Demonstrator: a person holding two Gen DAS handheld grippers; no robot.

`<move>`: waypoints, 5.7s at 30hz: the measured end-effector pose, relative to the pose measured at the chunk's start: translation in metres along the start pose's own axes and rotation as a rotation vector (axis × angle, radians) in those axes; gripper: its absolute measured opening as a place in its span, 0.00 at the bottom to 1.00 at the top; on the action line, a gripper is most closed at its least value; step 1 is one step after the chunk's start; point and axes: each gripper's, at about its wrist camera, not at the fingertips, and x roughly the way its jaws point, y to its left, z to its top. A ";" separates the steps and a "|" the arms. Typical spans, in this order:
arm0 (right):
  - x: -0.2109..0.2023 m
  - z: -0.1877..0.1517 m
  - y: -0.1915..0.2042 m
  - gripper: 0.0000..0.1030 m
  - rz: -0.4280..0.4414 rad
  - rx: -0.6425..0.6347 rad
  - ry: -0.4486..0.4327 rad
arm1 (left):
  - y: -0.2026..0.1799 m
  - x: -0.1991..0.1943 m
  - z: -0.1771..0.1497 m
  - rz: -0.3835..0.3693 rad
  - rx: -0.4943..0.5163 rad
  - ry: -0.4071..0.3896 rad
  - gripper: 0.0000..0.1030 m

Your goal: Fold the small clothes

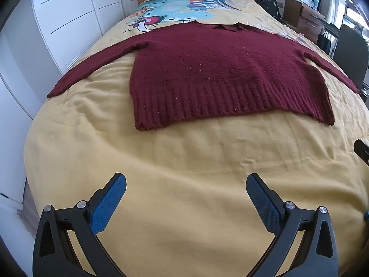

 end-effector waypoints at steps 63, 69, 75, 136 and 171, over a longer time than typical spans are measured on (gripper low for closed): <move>0.002 -0.002 -0.002 1.00 0.004 0.001 0.005 | 0.007 0.006 -0.005 -0.030 -0.054 0.045 0.99; 0.002 -0.002 -0.001 1.00 0.004 0.000 0.007 | 0.008 0.006 -0.006 -0.034 -0.057 0.044 0.99; 0.004 -0.003 -0.002 1.00 0.005 -0.003 0.012 | 0.007 0.006 -0.005 -0.036 -0.060 0.047 0.99; 0.011 -0.002 0.000 1.00 0.002 -0.012 0.044 | 0.003 0.008 -0.004 0.023 -0.035 0.040 0.99; 0.028 0.009 -0.002 1.00 0.025 0.006 0.131 | 0.007 0.004 0.005 -0.001 -0.053 0.032 0.99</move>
